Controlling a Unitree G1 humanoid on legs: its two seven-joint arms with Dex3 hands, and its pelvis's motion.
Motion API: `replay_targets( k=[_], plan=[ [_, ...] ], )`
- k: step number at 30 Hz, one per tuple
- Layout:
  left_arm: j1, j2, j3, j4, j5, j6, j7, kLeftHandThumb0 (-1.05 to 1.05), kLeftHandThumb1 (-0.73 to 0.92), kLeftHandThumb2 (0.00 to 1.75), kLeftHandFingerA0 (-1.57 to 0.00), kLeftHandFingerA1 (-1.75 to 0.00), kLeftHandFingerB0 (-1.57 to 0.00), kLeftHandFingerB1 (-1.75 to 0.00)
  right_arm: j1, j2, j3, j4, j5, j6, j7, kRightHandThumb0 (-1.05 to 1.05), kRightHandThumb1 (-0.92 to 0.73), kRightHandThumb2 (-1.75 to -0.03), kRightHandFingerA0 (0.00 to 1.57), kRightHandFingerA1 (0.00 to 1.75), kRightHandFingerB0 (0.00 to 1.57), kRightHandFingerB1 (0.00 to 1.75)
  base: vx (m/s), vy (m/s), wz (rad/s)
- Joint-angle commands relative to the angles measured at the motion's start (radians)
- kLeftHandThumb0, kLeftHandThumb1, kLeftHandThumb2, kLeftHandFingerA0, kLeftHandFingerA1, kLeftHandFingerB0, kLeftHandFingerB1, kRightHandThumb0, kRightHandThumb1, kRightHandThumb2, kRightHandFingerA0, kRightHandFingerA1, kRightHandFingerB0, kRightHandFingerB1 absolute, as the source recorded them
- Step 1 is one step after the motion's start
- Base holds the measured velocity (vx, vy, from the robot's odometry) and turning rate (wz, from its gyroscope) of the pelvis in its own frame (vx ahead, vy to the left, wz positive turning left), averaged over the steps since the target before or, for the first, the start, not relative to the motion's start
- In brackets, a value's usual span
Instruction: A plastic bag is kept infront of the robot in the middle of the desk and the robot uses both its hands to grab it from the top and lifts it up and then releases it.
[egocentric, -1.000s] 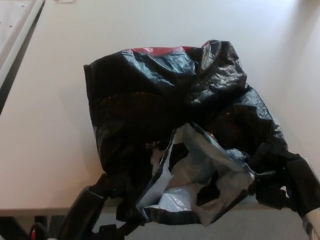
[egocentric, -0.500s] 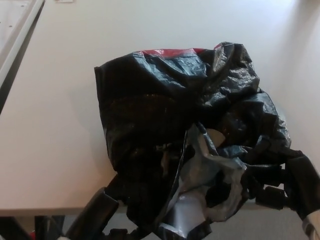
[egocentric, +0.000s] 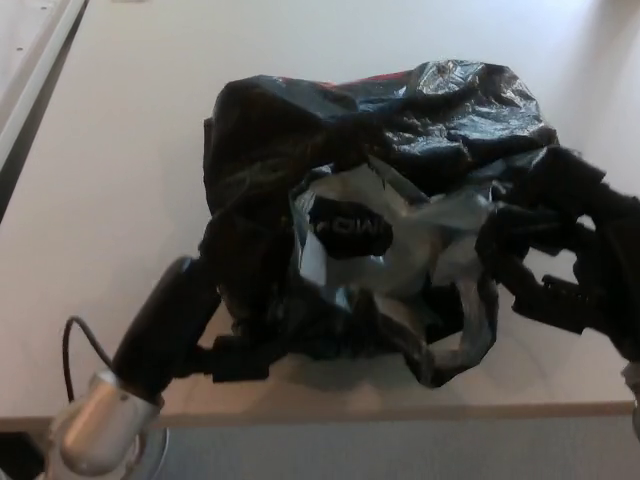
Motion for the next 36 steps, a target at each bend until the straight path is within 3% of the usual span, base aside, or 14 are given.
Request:
replay_targets(
  k=[1,2,7,8,22,23,24,25,27,30,31,34,35,36],
  plan=[
    [-0.098,-0.012,0.038,-0.184,-0.118,0.127,0.006,-0.25,0.5,0.82,-1.13,-1.4,-0.99,-1.29,-0.115,-0.028,-0.015,-0.133,0.066,0.143,0.019,-0.34,-0.48,-0.78,1.09,1.43,0.83,1.29,0.0,0.0,0.0],
    [-0.127,-0.023,0.048,-0.209,-0.109,0.135,0.024,-0.18,0.65,0.61,-0.87,-1.68,-0.87,-1.48,-0.141,-0.03,-0.018,-0.158,0.069,0.175,0.014,-0.33,-0.46,-0.78,1.11,1.42,0.88,1.29,0.0,0.0,0.0],
    [-0.271,-0.039,0.103,-0.34,-0.028,0.236,0.084,-0.22,0.58,0.61,-1.02,-1.55,-1.04,-1.31,-0.265,-0.034,-0.036,-0.246,0.122,0.3,0.004,-0.3,-0.42,-0.8,1.18,1.42,0.97,1.31,0.0,0.0,0.0],
    [-0.286,-0.038,0.11,-0.36,-0.014,0.257,0.089,-0.24,0.58,0.61,-1.02,-1.55,-1.05,-1.34,-0.282,-0.033,-0.041,-0.262,0.134,0.332,-0.002,-0.24,-0.61,-0.55,0.86,1.75,0.65,1.75,0.0,0.0,0.0],
    [-0.45,-0.031,0.122,-0.726,-0.061,0.421,0.071,-0.35,0.57,0.62,-1.12,-1.55,-0.89,-1.51,-0.401,-0.057,-0.155,-0.486,0.471,0.453,0.042,-0.27,-0.61,-0.57,0.9,1.75,0.66,1.75,0.0,0.0,0.0],
    [-0.426,-0.03,0.109,-0.78,-0.102,0.468,0.064,-0.34,0.57,0.62,-1.11,-1.55,-0.86,-1.48,-0.392,-0.06,-0.155,-0.521,0.478,0.453,0.033,-0.27,-0.6,-0.56,0.89,1.75,0.66,1.75,0.0,0.0,0.0],
    [-0.383,-0.001,0.091,-0.836,-0.271,0.519,0.036,-0.23,0.57,0.61,-1.0,-1.4,-0.88,-0.99,-0.379,-0.07,-0.156,-0.565,0.474,0.445,0.029,-0.28,-0.58,-0.56,0.92,1.75,0.69,1.74,0.0,0.0,0.0],
    [-0.342,0.034,0.077,-0.878,-0.462,0.557,0.005,-0.23,0.57,0.61,-1.0,-1.4,-0.88,-0.99,-0.369,-0.082,-0.157,-0.603,0.465,0.437,0.029,-0.28,-0.58,-0.56,0.92,1.75,0.69,1.74,0.0,0.0,0.0],
    [-0.302,0.039,0.07,-0.909,-0.455,0.547,-0.003,-0.33,0.59,0.58,-1.01,-1.34,-0.89,-0.89,-0.36,-0.112,-0.158,-0.632,0.459,0.433,0.022,-0.33,-0.57,-0.57,0.96,1.75,0.75,1.7,0.0,0.0,0.0],
    [-0.217,0.055,0.014,-0.965,-0.509,0.517,-0.025,-0.33,0.59,0.66,-0.85,-1.5,-0.77,-0.88,-0.362,-0.247,-0.153,-0.634,0.497,0.319,0.016,-0.38,-0.58,-0.58,0.99,1.75,0.74,1.73,0.0,0.0,0.0],
    [-0.187,0.094,0.036,-0.978,-0.496,0.506,-0.056,-0.34,0.56,0.62,-0.85,-1.44,-0.8,-0.81,-0.367,-0.235,-0.127,-0.634,0.421,0.221,0.06,-0.36,-0.4,-0.85,1.29,1.43,1.02,1.29,0.0,0.0,0.0],
    [-0.18,0.105,0.063,-0.96,-0.376,0.423,-0.073,-0.29,0.52,0.6,-0.95,-1.52,-0.83,-0.79,-0.289,-0.179,-0.068,-0.634,0.329,0.07,0.093,-0.33,-0.56,-0.6,0.95,1.7,0.73,1.59,0.0,0.0,0.0],
    [-0.185,0.16,0.086,-0.953,-0.488,0.445,-0.124,-0.26,0.5,0.57,-0.88,-1.47,-0.75,-0.62,-0.265,-0.063,0.086,-0.634,0.11,-0.089,0.038,-0.35,-0.53,-0.63,1.07,1.52,0.88,0.99,0.0,0.0,0.0],
    [-0.192,0.184,0.099,-0.946,-0.507,0.445,-0.146,-0.3,0.53,0.58,-0.79,-1.45,-0.69,-0.6,-0.259,-0.057,0.109,-0.625,0.061,-0.151,0.05,-0.35,-0.57,-0.67,1.05,1.59,0.86,0.96,0.0,0.0,0.0]
  ],
)
